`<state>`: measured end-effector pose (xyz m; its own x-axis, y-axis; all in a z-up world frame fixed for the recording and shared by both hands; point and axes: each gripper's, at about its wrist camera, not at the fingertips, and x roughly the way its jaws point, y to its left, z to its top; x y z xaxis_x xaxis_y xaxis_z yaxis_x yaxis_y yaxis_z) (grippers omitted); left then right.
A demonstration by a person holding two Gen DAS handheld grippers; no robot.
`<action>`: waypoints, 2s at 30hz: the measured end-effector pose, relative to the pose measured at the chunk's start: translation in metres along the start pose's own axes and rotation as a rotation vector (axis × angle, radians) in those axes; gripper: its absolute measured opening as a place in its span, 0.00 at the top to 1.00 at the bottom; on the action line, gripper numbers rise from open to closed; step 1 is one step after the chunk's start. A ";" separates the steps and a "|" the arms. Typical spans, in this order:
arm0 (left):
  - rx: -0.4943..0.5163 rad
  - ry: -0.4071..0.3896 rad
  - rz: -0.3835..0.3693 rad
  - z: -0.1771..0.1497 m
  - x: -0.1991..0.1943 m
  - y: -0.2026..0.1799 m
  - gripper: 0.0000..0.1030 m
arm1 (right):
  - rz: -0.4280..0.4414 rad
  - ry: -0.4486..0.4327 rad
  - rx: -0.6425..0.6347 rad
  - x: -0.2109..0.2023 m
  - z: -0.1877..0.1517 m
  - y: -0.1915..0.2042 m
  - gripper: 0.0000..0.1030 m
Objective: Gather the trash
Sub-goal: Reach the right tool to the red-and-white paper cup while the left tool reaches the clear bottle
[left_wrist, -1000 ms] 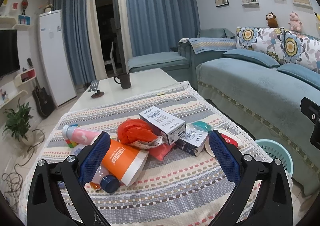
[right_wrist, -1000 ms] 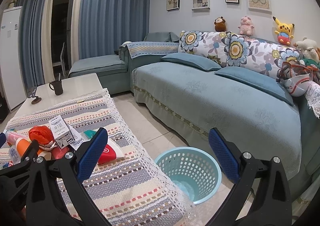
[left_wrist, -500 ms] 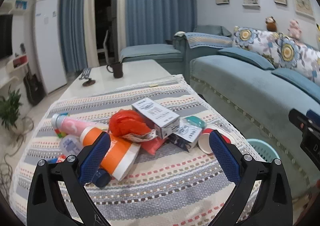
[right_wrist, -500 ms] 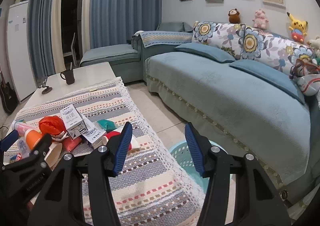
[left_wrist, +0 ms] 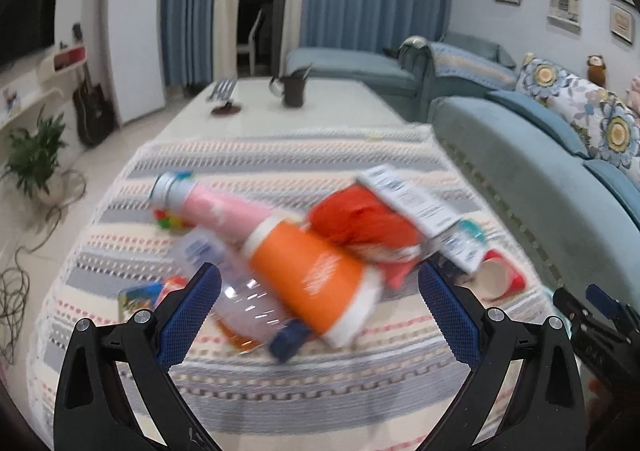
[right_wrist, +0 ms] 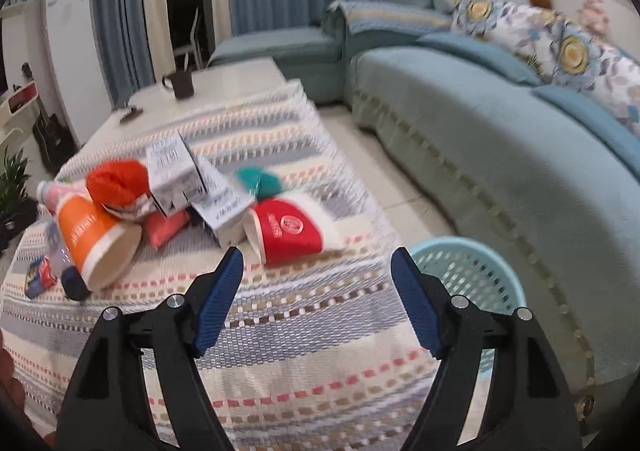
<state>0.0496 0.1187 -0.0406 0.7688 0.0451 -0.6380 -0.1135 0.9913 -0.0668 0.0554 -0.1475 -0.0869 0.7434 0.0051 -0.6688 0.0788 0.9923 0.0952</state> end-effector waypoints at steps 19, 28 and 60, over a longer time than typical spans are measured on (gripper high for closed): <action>-0.124 0.214 0.011 -0.029 0.072 0.063 0.21 | 0.010 0.076 0.007 0.040 -0.020 0.013 0.30; -0.192 0.233 -0.044 -0.029 0.058 0.098 0.23 | 0.025 0.082 0.028 0.040 -0.021 0.008 0.30; -0.149 0.228 -0.091 -0.016 0.073 0.072 0.35 | 0.033 0.160 0.092 0.082 0.000 -0.029 0.62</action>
<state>0.0872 0.1917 -0.1043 0.6204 -0.0891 -0.7792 -0.1551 0.9600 -0.2332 0.1140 -0.1762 -0.1449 0.6319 0.0649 -0.7723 0.1219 0.9758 0.1817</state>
